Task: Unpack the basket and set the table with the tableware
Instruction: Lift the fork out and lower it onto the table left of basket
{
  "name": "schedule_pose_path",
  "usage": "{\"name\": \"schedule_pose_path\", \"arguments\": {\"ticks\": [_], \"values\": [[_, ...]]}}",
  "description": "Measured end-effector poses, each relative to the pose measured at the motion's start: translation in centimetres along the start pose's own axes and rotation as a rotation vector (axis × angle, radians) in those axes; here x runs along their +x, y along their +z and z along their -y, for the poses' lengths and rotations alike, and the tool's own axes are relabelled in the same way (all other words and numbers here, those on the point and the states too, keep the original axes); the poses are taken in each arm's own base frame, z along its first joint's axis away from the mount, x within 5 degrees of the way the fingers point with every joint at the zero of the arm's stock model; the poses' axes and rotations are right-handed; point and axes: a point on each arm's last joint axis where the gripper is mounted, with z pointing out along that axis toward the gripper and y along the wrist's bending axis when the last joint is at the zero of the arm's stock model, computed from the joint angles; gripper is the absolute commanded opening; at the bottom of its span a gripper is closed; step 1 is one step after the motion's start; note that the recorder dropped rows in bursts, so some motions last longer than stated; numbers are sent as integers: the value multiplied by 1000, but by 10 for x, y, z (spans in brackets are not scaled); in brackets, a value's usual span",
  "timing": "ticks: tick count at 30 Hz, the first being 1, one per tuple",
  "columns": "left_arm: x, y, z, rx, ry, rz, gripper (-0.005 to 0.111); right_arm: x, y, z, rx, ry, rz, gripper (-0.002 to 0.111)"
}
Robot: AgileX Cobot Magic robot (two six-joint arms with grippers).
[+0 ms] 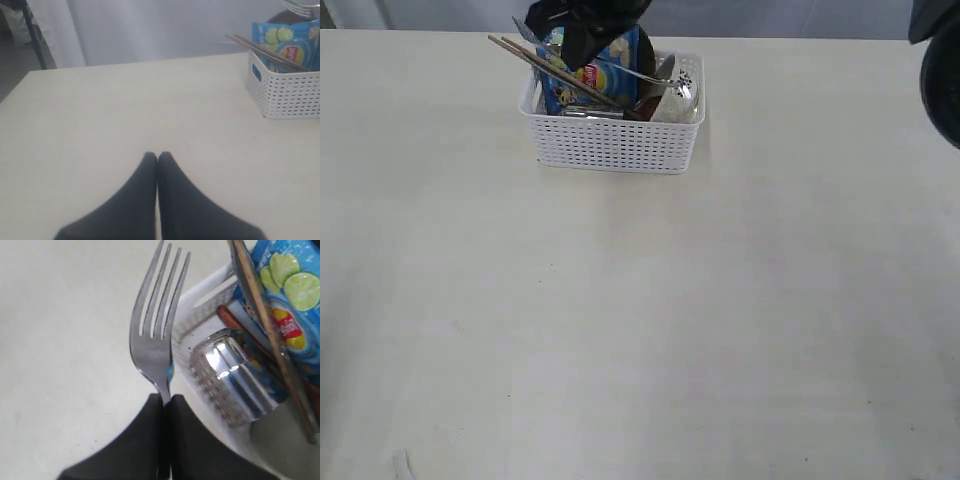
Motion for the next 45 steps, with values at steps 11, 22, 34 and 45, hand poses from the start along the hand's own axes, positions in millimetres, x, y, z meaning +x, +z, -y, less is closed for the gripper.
{"name": "schedule_pose_path", "arguments": {"ticks": [11, 22, 34, 45], "values": [[0, 0, 0, 0, 0, 0, 0, -2, 22, -97, 31, 135, -79, 0], [0, 0, 0, 0, 0, 0, 0, 37, 137, -124, 284, 577, 71, 0], [0, 0, 0, 0, 0, 0, 0, 56, 161, -157, 409, 682, 79, 0], [0, 0, 0, 0, 0, 0, 0, 60, 175, -155, 443, 684, 100, 0]]}}
